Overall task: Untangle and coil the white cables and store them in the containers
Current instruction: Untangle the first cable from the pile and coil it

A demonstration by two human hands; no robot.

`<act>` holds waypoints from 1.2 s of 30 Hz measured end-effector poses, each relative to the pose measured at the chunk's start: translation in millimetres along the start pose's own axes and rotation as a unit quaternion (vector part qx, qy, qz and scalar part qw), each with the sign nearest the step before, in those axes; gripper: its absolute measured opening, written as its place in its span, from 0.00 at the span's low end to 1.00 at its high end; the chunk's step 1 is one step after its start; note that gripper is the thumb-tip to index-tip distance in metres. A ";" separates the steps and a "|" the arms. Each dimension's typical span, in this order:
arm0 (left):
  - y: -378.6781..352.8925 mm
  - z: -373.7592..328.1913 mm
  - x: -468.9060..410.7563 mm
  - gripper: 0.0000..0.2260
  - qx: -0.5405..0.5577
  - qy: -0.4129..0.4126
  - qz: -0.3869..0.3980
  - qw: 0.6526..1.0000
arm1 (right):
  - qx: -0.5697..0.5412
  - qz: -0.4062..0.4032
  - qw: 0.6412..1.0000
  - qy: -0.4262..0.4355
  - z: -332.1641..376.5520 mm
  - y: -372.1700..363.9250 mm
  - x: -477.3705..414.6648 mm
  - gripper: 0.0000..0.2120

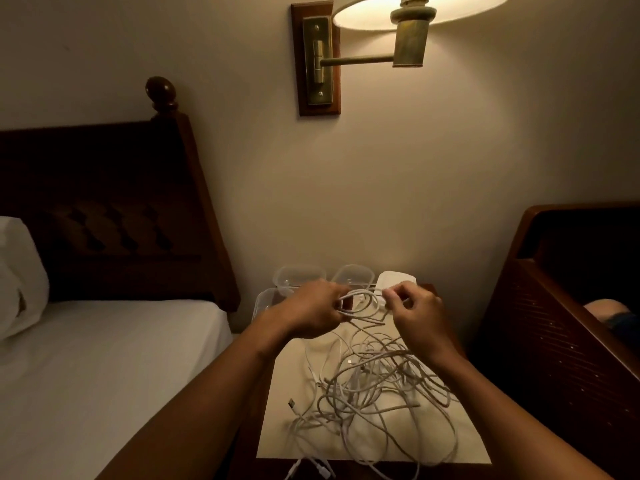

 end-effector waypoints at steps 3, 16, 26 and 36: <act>-5.1 2.0 4.1 0.09 -0.027 -0.018 0.010 0.999 | 0.031 -0.062 0.997 -0.035 -10.9 4.4 -9.5 0.11; 31.6 5.0 -0.2 0.03 0.474 0.012 -0.131 0.871 | 0.147 0.188 0.966 0.102 7.9 -48.0 49.0 0.13; 22.5 8.4 8.9 0.07 0.089 0.003 -0.064 0.994 | 0.001 0.130 0.991 0.024 -3.8 -37.5 27.1 0.04; 4.8 8.5 9.1 0.09 0.131 0.005 -0.079 0.988 | 0.074 0.131 0.988 0.039 -20.8 -31.7 33.1 0.07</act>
Point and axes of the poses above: each hand's wrist, its own x-axis away from the middle knuckle, its own y-axis out of the back of the hand, z = x × y, the point moved 4 cm from there along -x, towards the middle knuckle, and after that the axes turned 11 degrees about y, right-handed, at the moved point
